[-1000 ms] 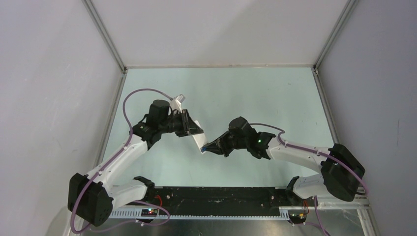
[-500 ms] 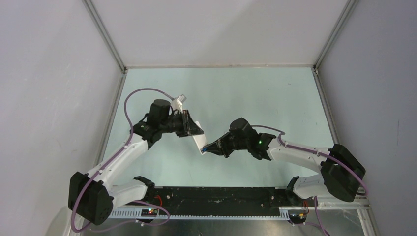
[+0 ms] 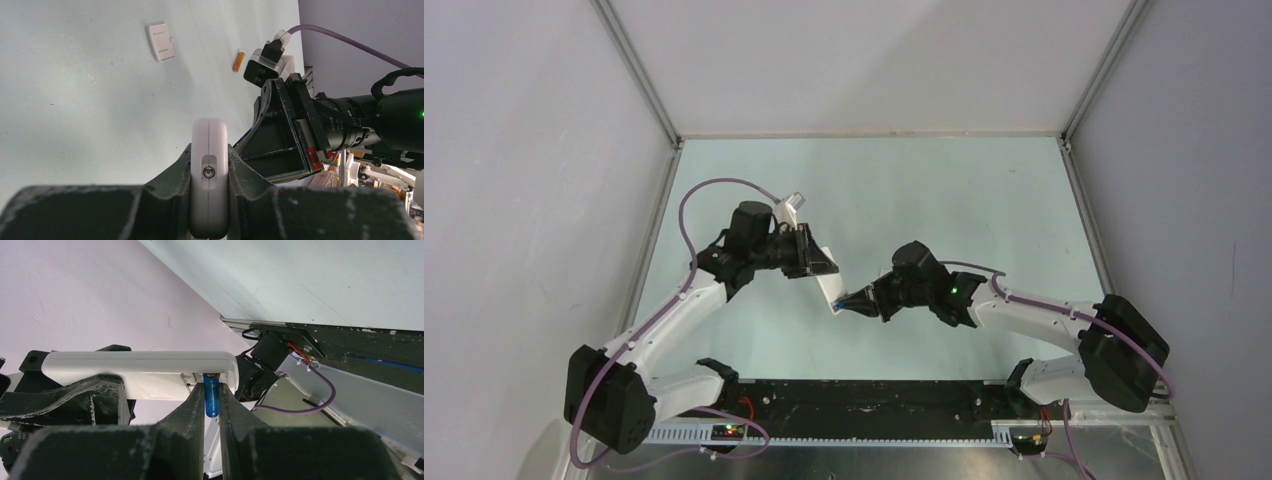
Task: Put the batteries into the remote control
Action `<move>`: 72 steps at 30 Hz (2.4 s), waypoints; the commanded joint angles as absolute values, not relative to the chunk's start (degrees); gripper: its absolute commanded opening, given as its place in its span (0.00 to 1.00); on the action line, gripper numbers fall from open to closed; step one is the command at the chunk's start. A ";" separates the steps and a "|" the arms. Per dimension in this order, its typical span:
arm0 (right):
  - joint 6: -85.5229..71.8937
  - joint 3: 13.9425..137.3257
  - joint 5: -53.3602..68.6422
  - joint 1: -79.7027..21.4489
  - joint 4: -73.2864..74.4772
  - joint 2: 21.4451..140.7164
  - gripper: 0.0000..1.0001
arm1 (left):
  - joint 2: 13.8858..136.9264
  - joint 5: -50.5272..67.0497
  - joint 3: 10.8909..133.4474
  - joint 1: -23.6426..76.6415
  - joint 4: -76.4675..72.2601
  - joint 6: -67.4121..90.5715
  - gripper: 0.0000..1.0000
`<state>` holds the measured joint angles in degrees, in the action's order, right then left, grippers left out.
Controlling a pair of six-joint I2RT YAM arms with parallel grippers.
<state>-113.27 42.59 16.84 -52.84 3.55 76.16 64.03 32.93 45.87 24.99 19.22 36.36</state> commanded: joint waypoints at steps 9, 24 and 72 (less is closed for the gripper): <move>-119.26 42.03 17.78 -54.26 0.59 76.94 0.16 | 63.94 32.52 48.58 25.58 18.11 34.01 0.00; -117.59 41.63 15.62 -54.19 2.21 76.78 0.18 | 63.55 32.83 48.27 25.66 18.15 34.27 0.00; -87.68 41.57 6.16 -48.47 17.89 62.64 0.93 | 69.71 34.74 52.19 26.45 18.21 35.27 0.00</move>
